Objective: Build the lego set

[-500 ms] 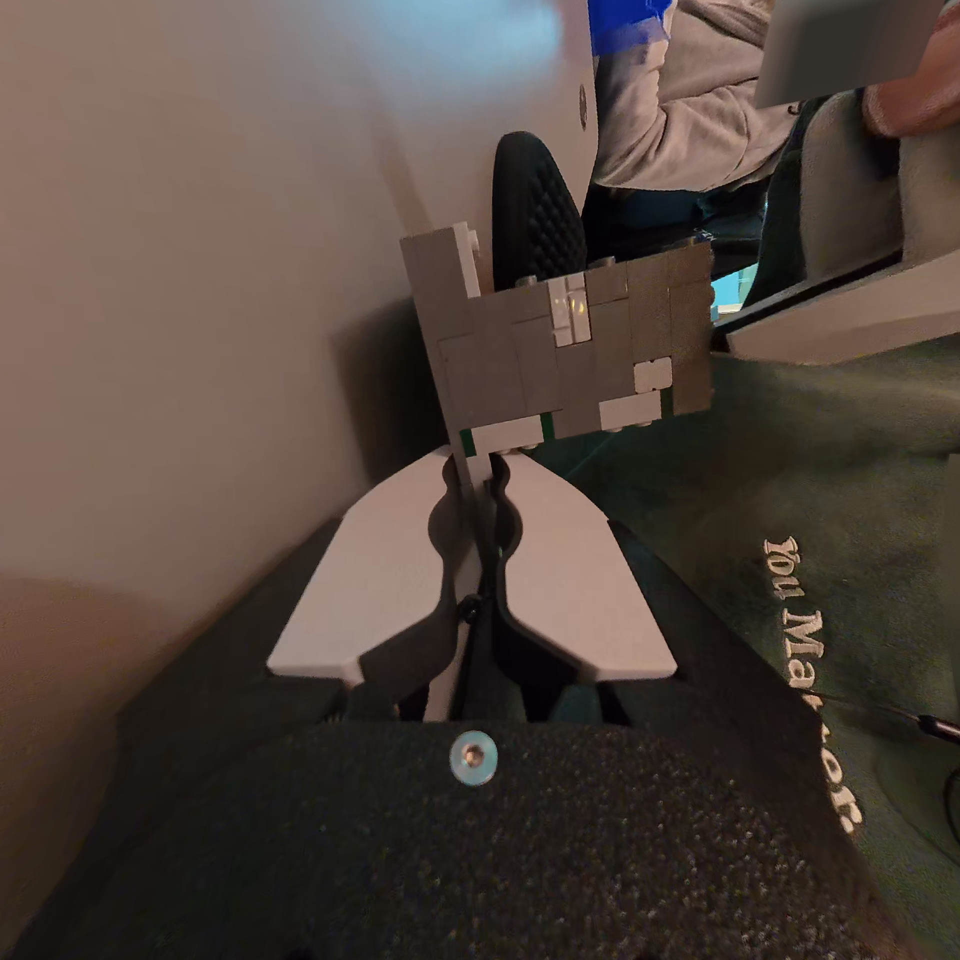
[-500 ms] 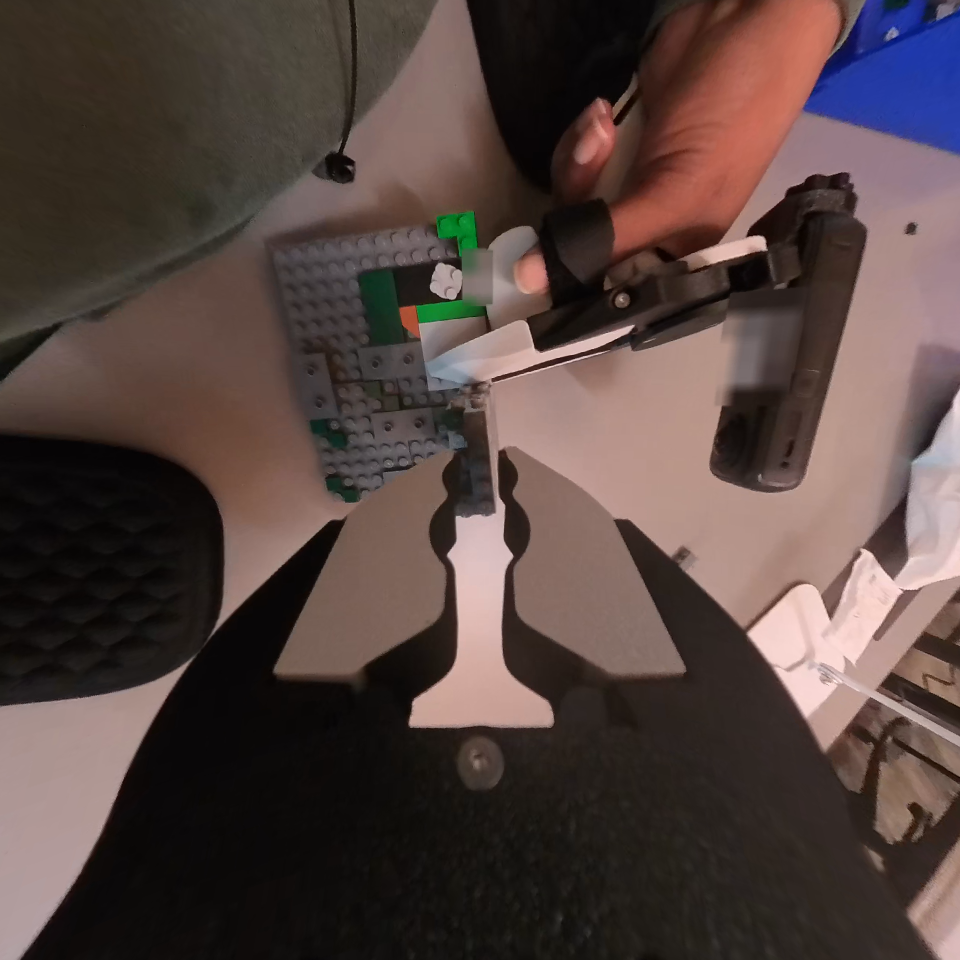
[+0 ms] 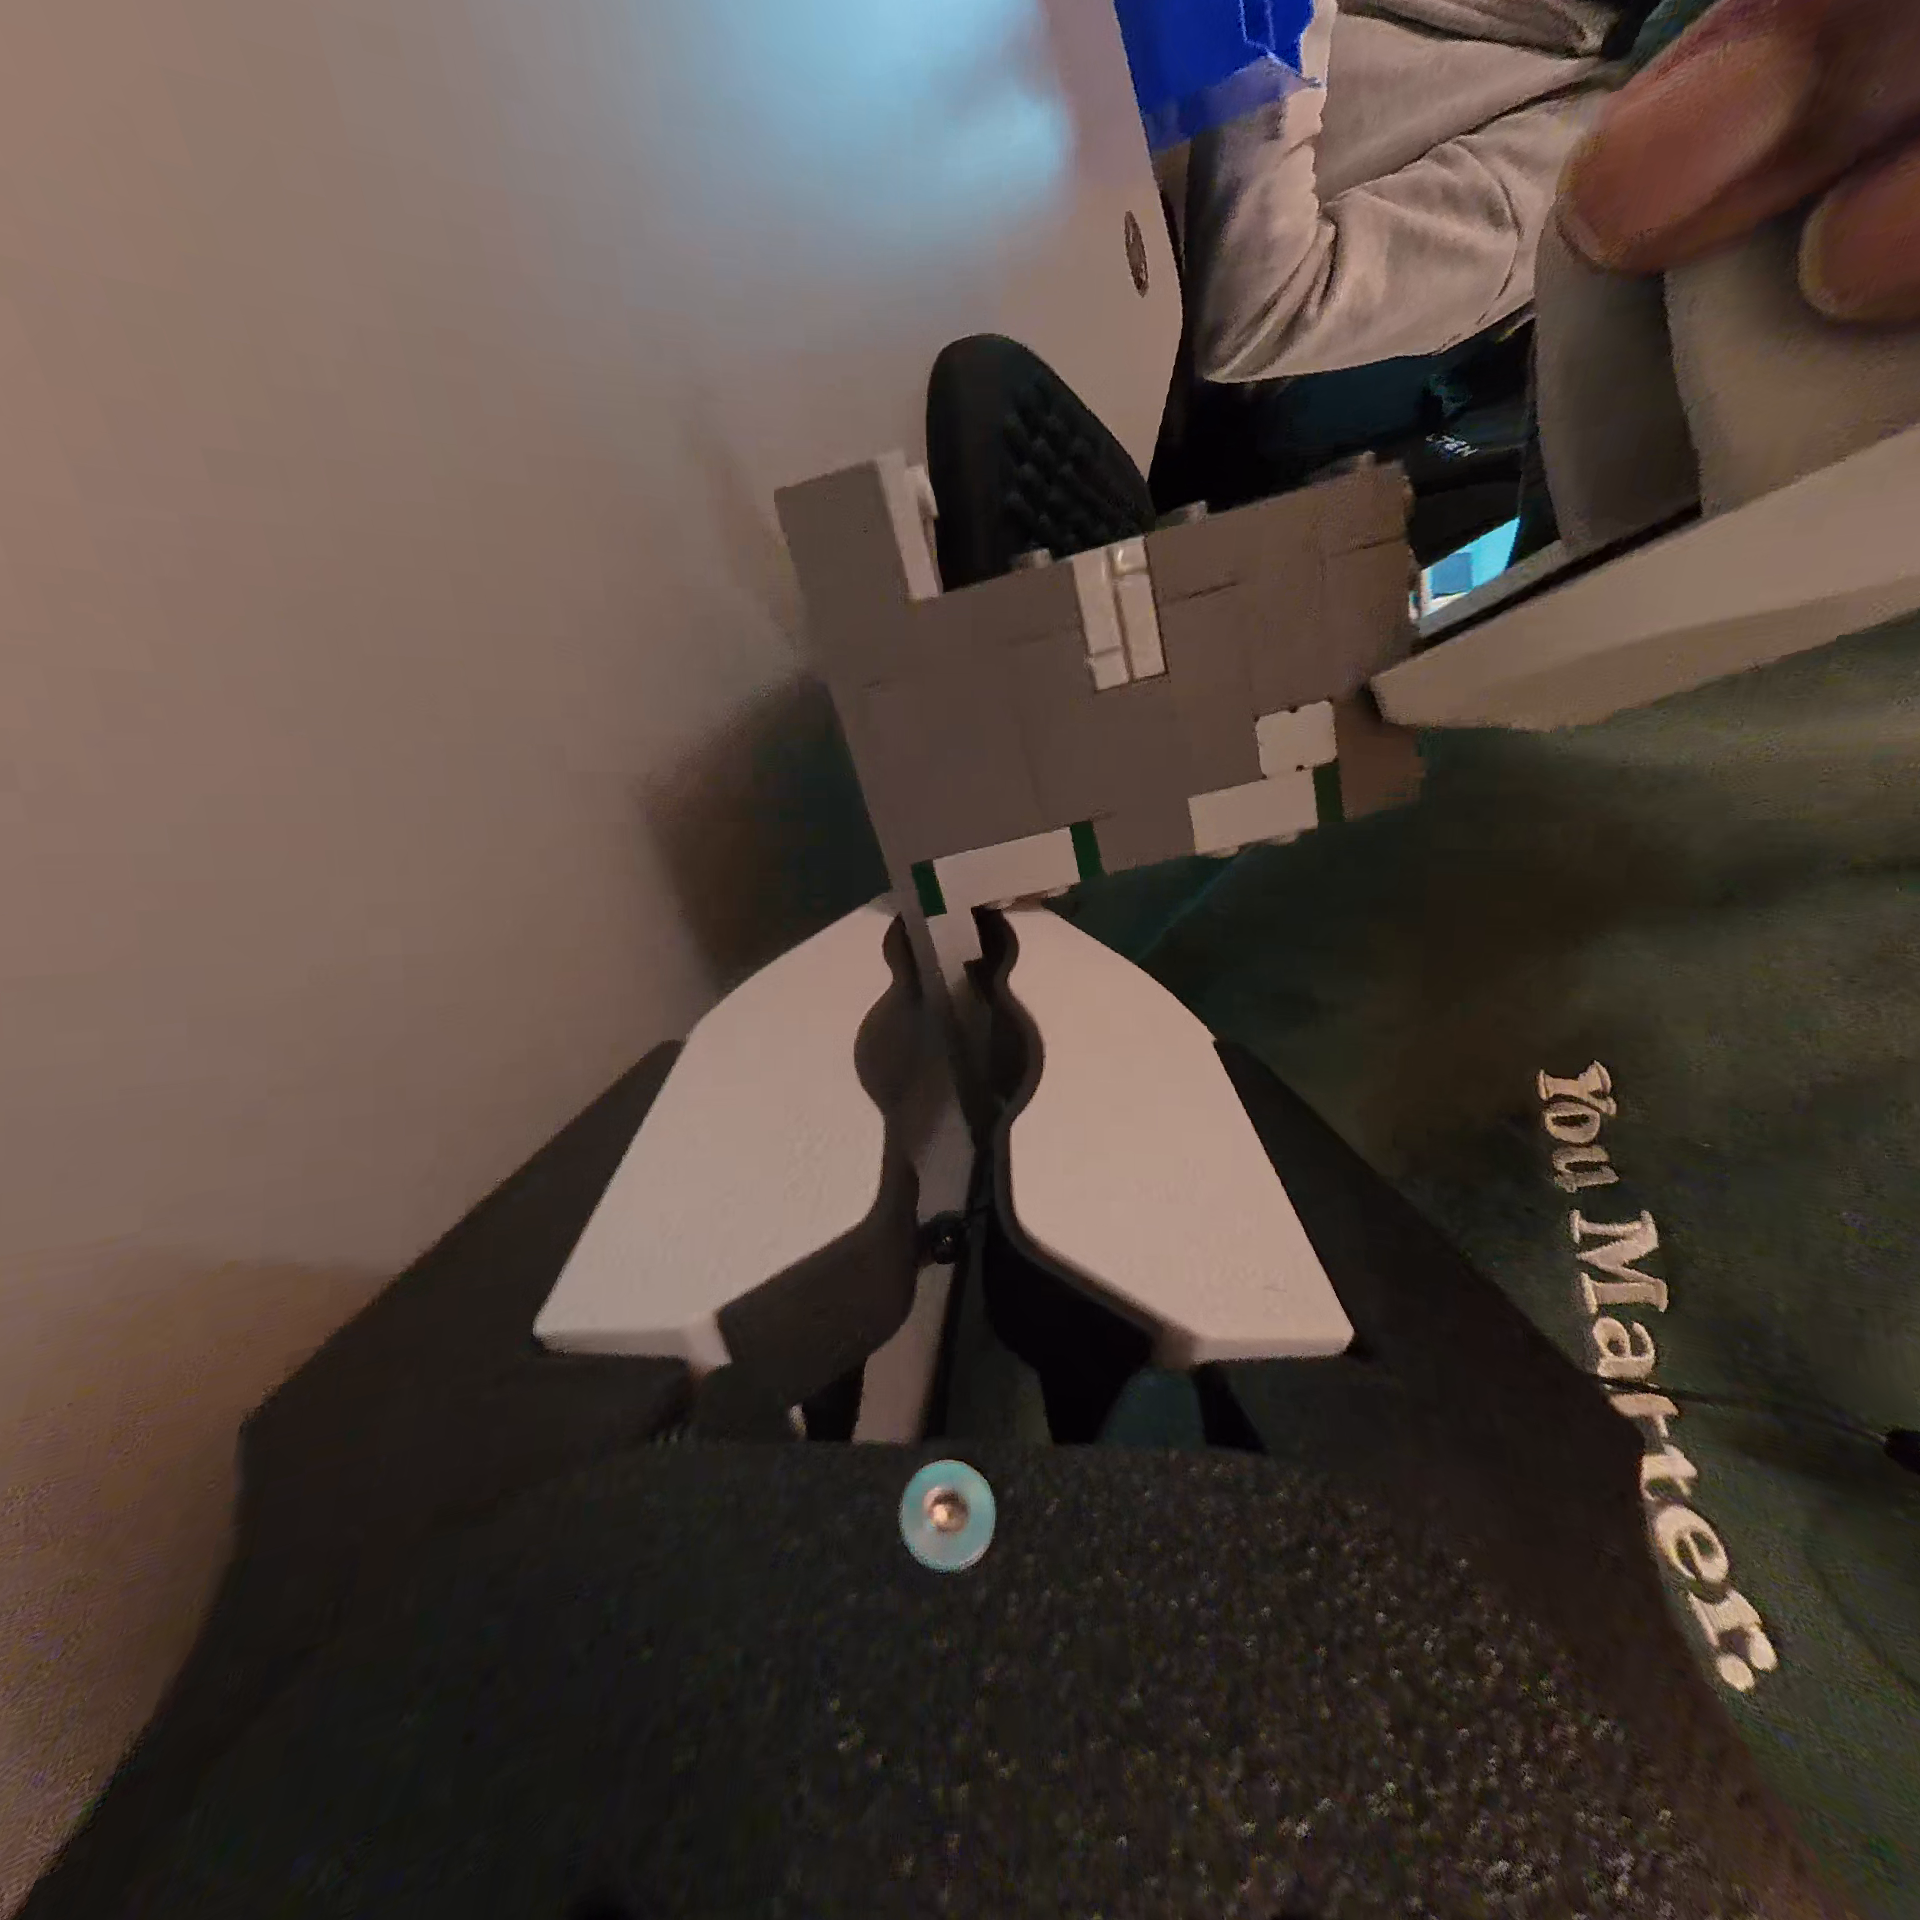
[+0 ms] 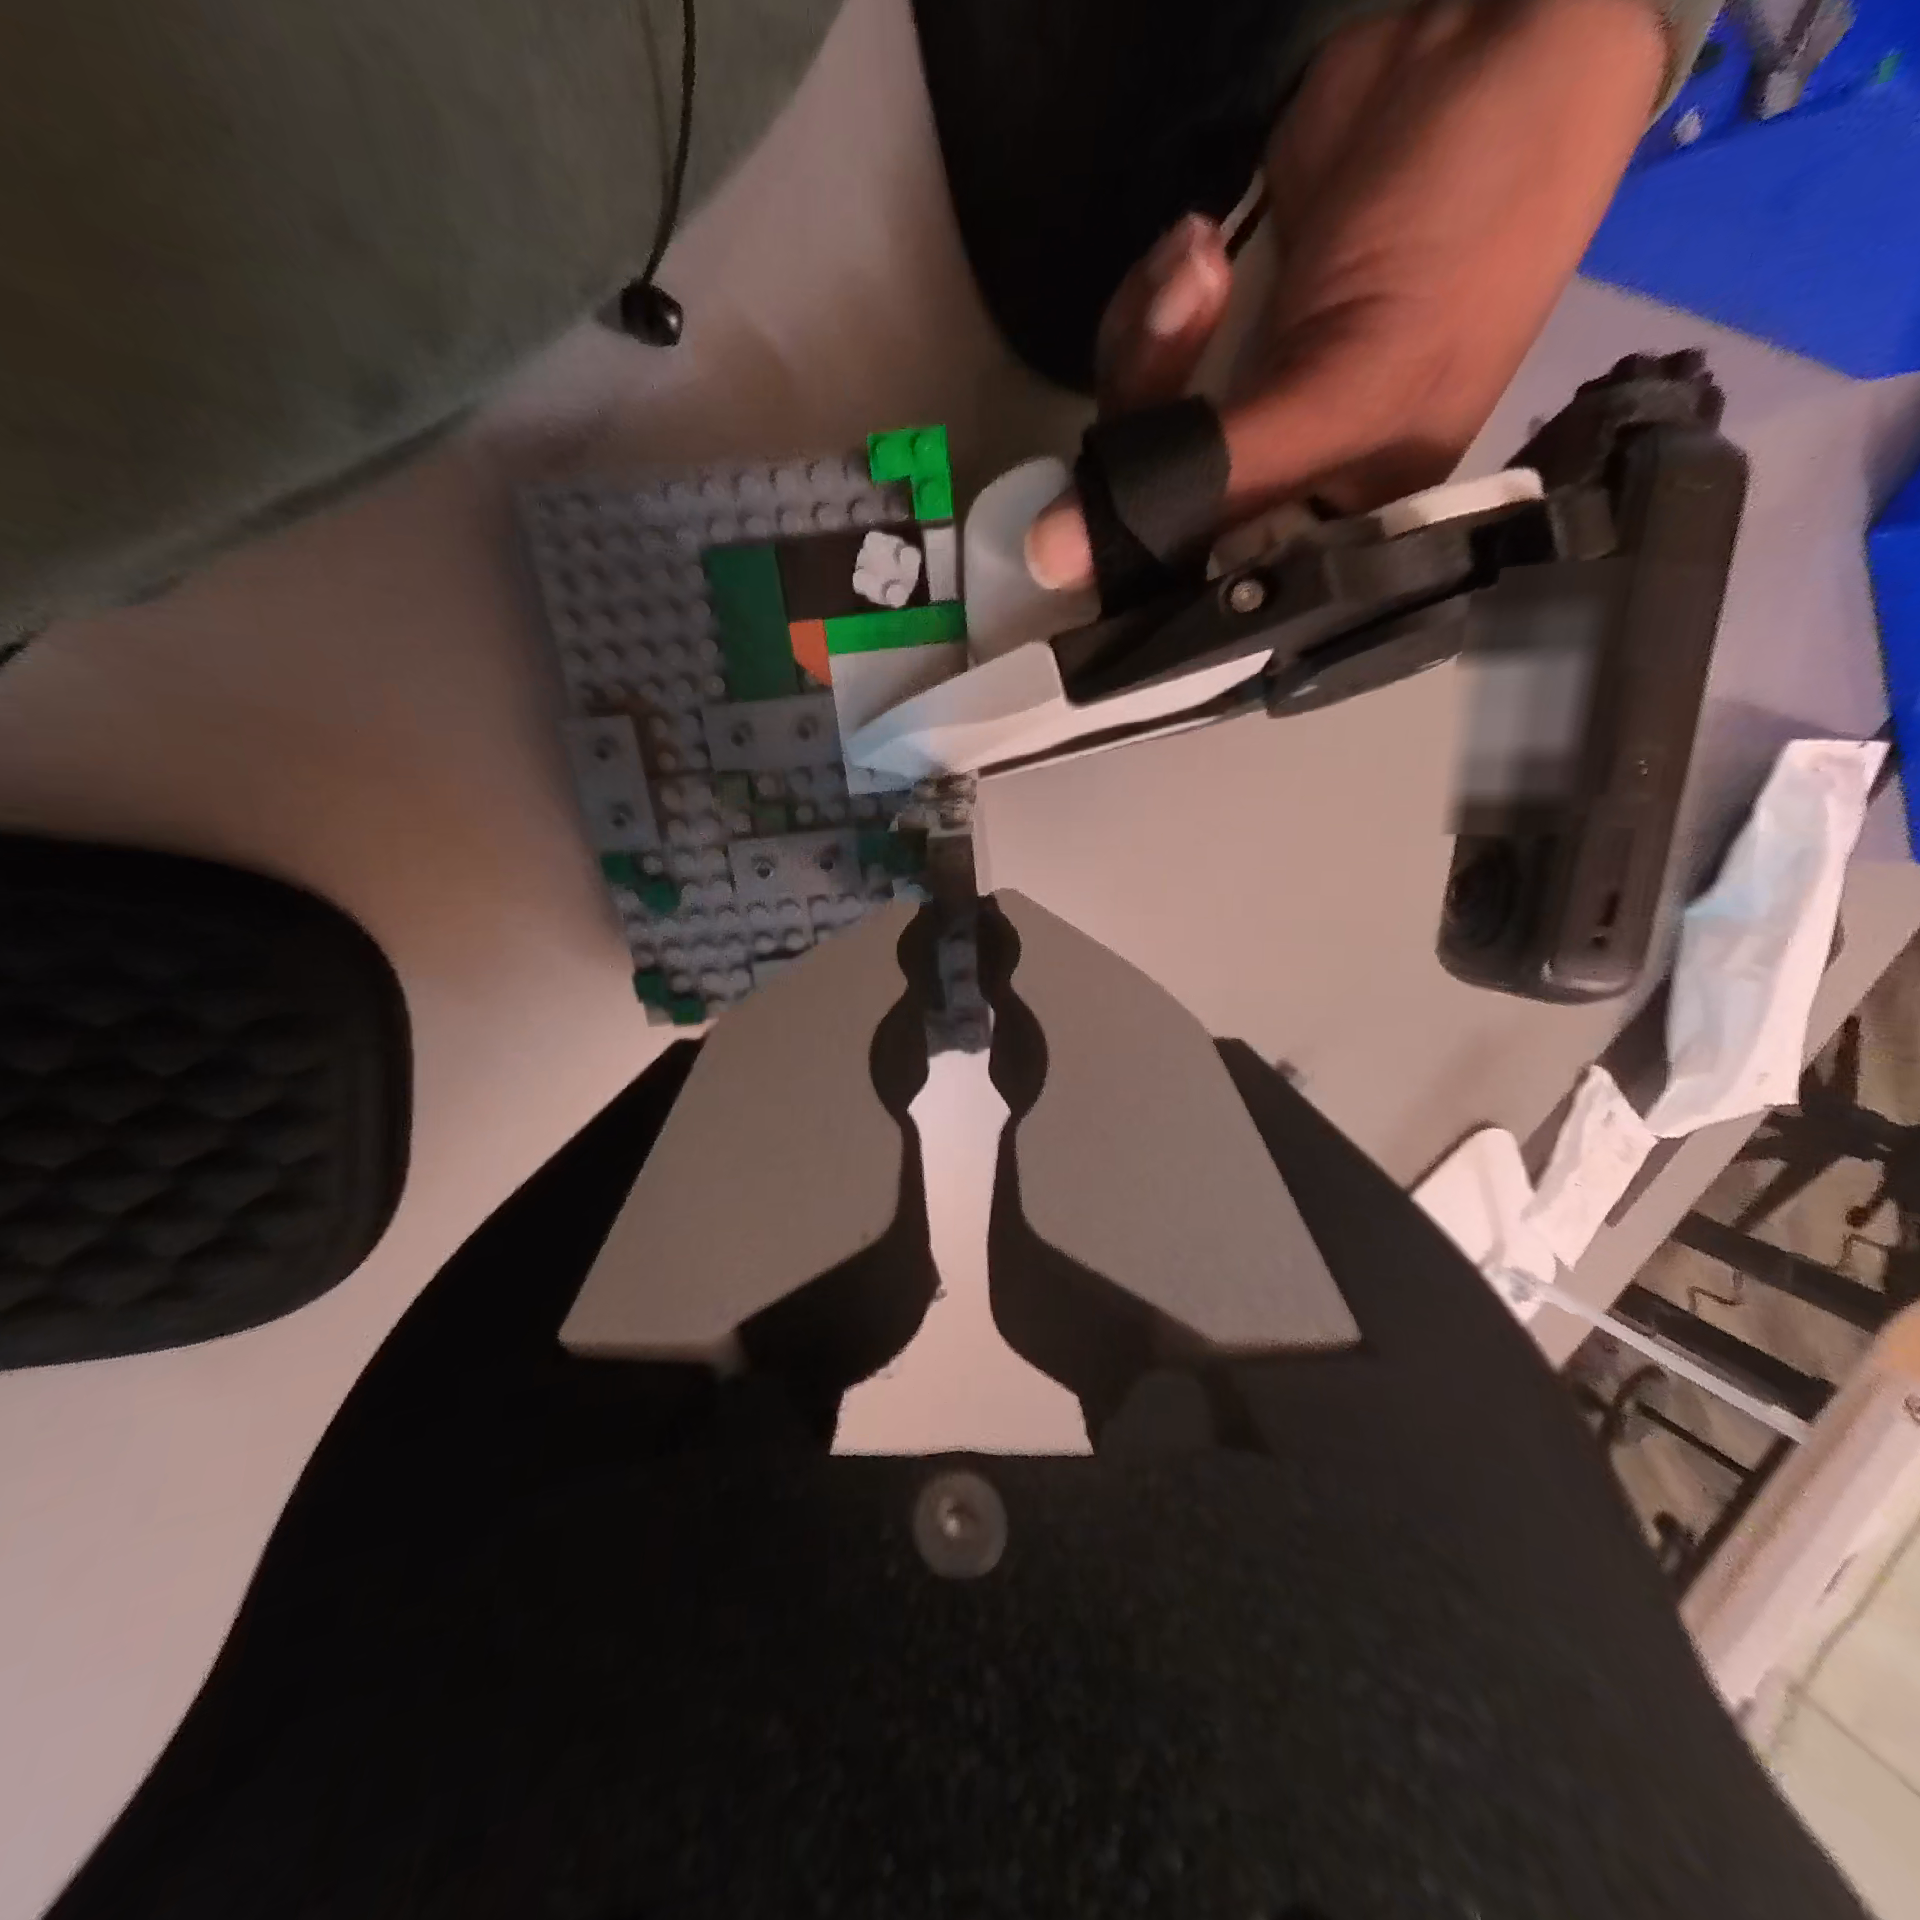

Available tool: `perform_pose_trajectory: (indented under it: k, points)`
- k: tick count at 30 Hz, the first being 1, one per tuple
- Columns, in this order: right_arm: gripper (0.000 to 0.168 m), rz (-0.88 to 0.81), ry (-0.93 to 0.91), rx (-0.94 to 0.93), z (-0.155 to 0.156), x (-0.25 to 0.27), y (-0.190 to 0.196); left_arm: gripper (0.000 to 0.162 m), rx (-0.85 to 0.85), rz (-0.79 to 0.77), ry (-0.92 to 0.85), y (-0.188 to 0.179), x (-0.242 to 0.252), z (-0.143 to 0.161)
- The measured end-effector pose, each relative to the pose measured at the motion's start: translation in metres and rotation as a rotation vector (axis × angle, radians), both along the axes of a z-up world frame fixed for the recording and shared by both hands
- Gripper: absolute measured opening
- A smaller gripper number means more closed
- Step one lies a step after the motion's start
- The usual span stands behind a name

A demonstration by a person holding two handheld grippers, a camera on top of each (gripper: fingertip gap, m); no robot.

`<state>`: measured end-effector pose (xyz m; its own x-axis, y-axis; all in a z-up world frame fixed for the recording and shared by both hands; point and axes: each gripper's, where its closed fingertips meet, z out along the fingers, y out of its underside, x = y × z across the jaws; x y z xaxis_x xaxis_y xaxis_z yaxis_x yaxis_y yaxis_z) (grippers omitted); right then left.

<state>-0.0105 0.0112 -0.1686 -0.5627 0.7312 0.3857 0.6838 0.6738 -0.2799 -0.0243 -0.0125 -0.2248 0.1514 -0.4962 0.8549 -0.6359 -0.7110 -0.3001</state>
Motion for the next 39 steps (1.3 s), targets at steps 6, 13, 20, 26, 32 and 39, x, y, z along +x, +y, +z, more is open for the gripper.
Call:
perform_pose_trajectory:
  k: [6, 13, 20, 26, 32, 39]
  points:
    - [0.007, -0.009, 0.017, 0.017, 0.005, 0.000, 0.001, 0.009, 0.051, 0.002, -0.009, 0.004, 0.001, 0.004]
    - [0.007, -0.018, 0.070, 0.040, 0.014, -0.005, 0.000, 0.010, 0.039, 0.001, -0.060, 0.006, 0.003, 0.011]
    - [0.025, -0.195, 0.297, -0.094, 0.054, -0.007, 0.019, 0.010, 0.015, 0.066, -0.131, 0.018, 0.000, 0.018]
    - [0.026, -0.543, 0.462, -0.184, 0.040, 0.014, 0.112, 0.010, 0.021, 0.177, -0.196, 0.036, -0.007, 0.017]
    - [0.020, -0.666, 0.396, -0.216, -0.037, 0.013, 0.184, 0.010, 0.034, 0.280, -0.242, 0.050, -0.017, 0.014]
    - [0.024, -0.661, 0.208, -0.237, -0.097, -0.016, 0.225, 0.010, 0.110, 0.324, -0.343, 0.060, -0.020, 0.023]
